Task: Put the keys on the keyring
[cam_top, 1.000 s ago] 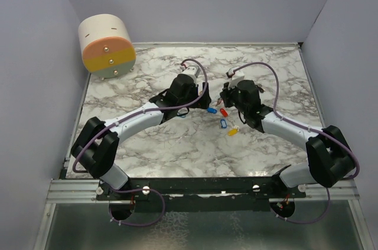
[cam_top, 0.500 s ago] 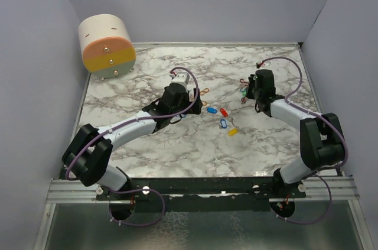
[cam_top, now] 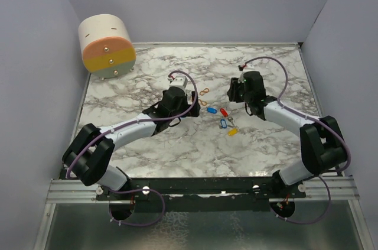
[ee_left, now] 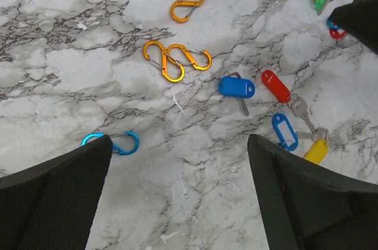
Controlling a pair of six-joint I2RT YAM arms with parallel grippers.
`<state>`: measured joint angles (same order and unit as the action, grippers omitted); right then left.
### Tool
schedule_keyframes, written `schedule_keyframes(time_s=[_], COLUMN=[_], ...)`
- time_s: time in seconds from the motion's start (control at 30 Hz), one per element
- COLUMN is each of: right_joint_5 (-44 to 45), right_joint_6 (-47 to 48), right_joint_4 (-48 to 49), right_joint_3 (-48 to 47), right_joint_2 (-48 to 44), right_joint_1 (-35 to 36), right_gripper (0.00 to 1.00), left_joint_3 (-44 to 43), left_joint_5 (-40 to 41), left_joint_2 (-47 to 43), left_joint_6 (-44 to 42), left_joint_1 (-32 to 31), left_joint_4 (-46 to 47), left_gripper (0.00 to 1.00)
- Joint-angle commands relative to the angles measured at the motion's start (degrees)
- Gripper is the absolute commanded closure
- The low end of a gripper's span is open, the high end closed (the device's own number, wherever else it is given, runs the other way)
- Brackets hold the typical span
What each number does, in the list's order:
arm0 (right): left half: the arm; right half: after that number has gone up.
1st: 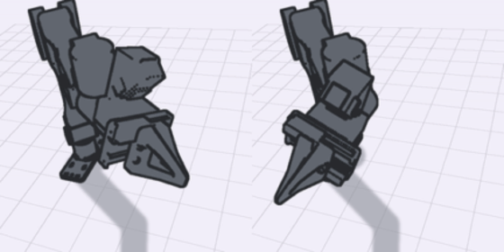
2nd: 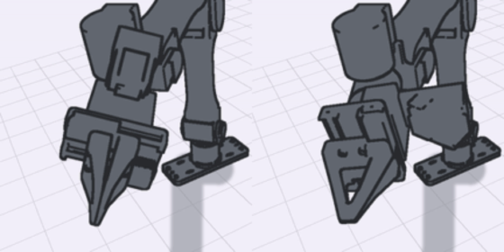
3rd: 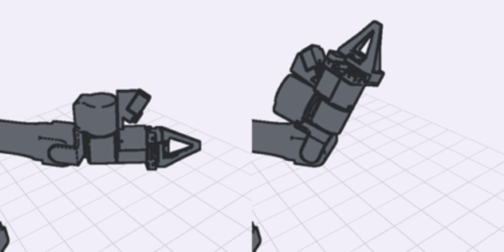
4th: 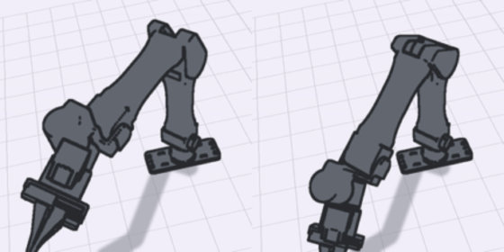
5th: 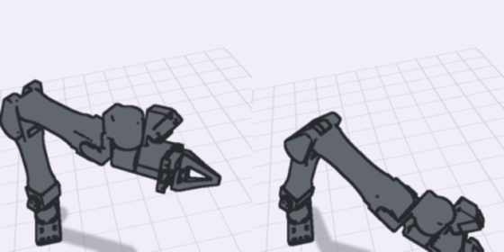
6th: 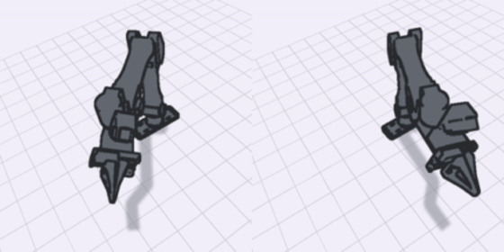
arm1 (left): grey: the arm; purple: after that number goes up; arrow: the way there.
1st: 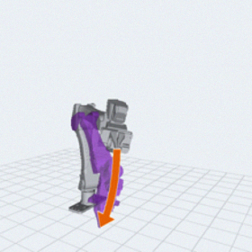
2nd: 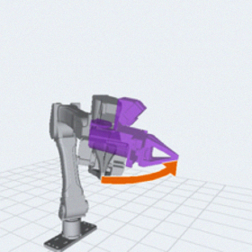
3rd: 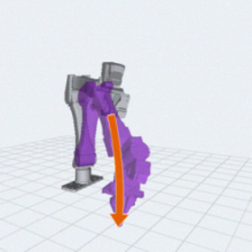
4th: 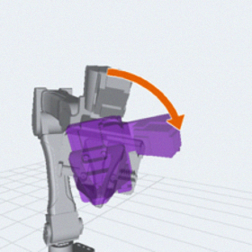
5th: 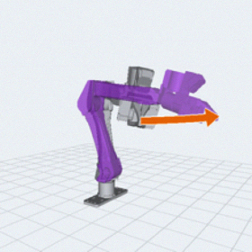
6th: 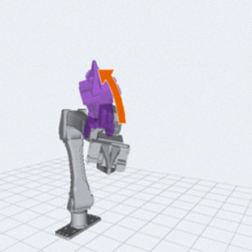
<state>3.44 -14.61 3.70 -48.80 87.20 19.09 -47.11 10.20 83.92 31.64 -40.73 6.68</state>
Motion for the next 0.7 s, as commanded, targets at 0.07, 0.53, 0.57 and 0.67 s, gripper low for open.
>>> schedule_keyframes(time_s=[0.07, 0.53, 0.57, 0.67], right_joint_5=[-1.0, -2.3, -2.9, -3.5], right_joint_6=[-0.1, -2.9, -3.1, -3.0], right_joint_4=[-5.4, -8.7, -8.6, -8.4], right_joint_3=[-1.2, 11.6, 12.4, 14.0], right_joint_2=[-0.2, -11.6, -12.4, -13.8], right_joint_1=[9.7, 13.7, 13.8, 14.0], right_gripper=[0.61, 0.61, 0.61, 0.61], left_joint_3=[2.5, 6.1, 6.4, 6.9], left_joint_5=[0.6, -0.7, -0.7, -0.4], left_joint_2=[-0.3, -1.4, -1.5, -1.6], left_joint_6=[1.5, 2.0, 2.0, 1.9], left_joint_1=[0.1, 0.1, 0.1, 0.1], left_joint_4=[3.2, 5.9, 6.0, 6.2], left_gripper=[0.01, 0.01, 0.01, 0.01])
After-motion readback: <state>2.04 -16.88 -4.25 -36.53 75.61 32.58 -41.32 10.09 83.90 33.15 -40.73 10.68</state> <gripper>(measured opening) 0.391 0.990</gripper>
